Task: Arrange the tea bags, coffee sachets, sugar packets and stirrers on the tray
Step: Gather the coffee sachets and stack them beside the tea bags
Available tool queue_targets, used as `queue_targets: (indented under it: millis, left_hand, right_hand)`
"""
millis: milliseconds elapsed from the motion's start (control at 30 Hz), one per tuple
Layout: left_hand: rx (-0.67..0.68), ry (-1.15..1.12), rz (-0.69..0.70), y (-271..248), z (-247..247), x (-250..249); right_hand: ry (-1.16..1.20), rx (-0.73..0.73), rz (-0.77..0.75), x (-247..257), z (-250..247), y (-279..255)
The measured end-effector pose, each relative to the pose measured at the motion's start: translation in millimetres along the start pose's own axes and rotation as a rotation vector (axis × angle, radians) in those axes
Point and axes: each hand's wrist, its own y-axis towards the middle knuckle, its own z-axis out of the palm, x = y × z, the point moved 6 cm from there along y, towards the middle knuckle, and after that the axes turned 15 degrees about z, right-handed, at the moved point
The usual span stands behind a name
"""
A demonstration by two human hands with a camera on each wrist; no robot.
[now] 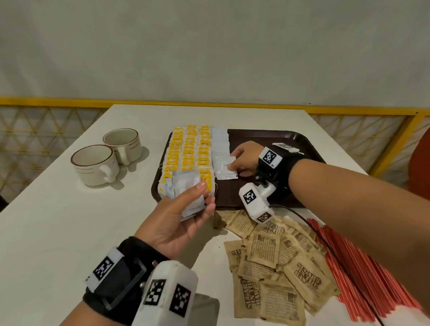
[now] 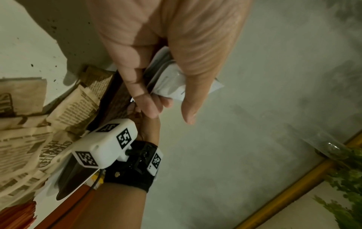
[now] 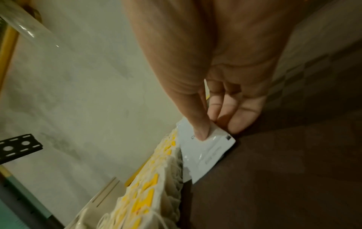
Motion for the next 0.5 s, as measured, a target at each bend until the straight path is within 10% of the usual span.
queue_targets:
  millis: [500]
  left_hand:
    - [-0.004,0.034,0.005,0.8,-0.4,0.7]
  right_hand:
    - [0.040,-0.020,-0.086,-2.2,-0.7,-4.9]
